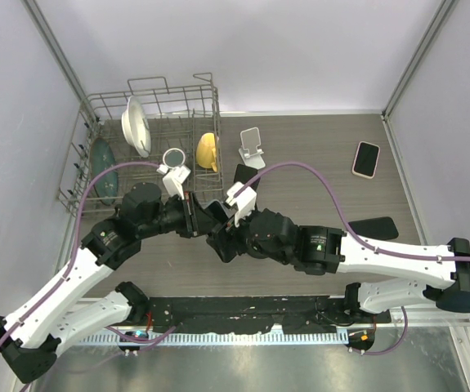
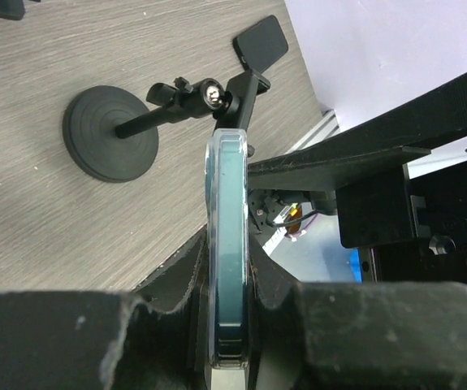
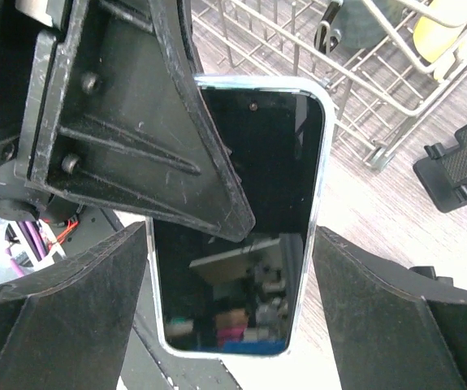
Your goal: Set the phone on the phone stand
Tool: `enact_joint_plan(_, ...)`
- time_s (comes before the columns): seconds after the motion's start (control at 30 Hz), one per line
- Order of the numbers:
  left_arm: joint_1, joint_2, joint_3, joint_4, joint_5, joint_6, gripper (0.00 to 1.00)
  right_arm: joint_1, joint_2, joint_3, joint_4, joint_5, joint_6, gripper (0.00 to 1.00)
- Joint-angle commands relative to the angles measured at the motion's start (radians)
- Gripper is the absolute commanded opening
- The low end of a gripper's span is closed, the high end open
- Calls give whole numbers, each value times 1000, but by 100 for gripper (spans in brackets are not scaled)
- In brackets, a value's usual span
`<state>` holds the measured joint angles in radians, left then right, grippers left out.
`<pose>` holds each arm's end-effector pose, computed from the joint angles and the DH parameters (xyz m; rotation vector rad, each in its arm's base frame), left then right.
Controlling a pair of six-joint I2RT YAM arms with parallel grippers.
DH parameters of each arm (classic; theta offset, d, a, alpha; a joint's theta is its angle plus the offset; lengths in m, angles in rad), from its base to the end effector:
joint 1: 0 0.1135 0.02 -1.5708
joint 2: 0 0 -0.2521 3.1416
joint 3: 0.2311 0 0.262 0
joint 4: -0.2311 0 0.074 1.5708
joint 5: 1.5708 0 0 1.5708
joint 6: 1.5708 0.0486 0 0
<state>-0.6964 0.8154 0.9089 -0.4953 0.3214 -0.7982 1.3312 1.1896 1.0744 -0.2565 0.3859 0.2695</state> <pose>0.1482 -0.1439 0.3336 0.1224 2.1848 -1.2371 0.0883 0.2845 0.3346 -0.7666 1.8229 0.6947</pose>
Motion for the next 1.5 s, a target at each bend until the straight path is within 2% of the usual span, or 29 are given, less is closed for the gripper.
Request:
enact_joint_plan(0.0, 11, -32, 65, 54, -87, 34, 0, 3, -18, 22, -96, -85, 20, 86)
enact_joint_plan(0.23, 11, -41, 73, 46, -104, 45, 0, 3, -62, 12, -136, -78, 30, 87)
enact_joint_plan(0.4, 11, -51, 45, 104, -16, 86, 0, 0, -79, 18, -151, -88, 22, 87)
enact_joint_plan(0.5, 11, -39, 27, 152, 103, 128, 0, -32, -94, 21, -162, -191, -1, 86)
enact_joint_plan(0.7, 11, -22, 18, 210, 327, 165, 0, -187, -159, 2, -185, -422, -6, 82)
enact_joint_plan(0.8, 11, -39, 4, 254, 387, 172, 0, -260, -194, -42, -132, -620, 8, 80)
enact_joint_plan(0.97, 12, -16, -1, 346, 479, 137, 0, -276, -209, -109, -1, -835, 77, 74)
enact_joint_plan(1.07, 9, 7, 11, 383, 504, 111, 0, -277, -199, -125, 71, -906, 118, 66)
enact_joint_plan(1.1, 9, 10, 15, 396, 515, 106, 0, -279, -194, -126, 89, -921, 120, 58)
enact_joint_plan(1.27, 8, 19, 22, 416, 515, 88, 0, -279, -188, -137, 129, -927, 155, 36)
enact_joint_plan(1.37, 6, 15, 25, 416, 496, 74, 0, -279, -191, -162, 194, -944, 175, 6)
enact_joint_plan(1.4, 6, 11, 28, 416, 489, 65, 11, -279, -197, -178, 219, -935, 192, 1)
enact_joint_plan(1.47, 6, 1, 36, 397, 434, 59, 37, -279, -212, -203, 252, -869, 211, 1)
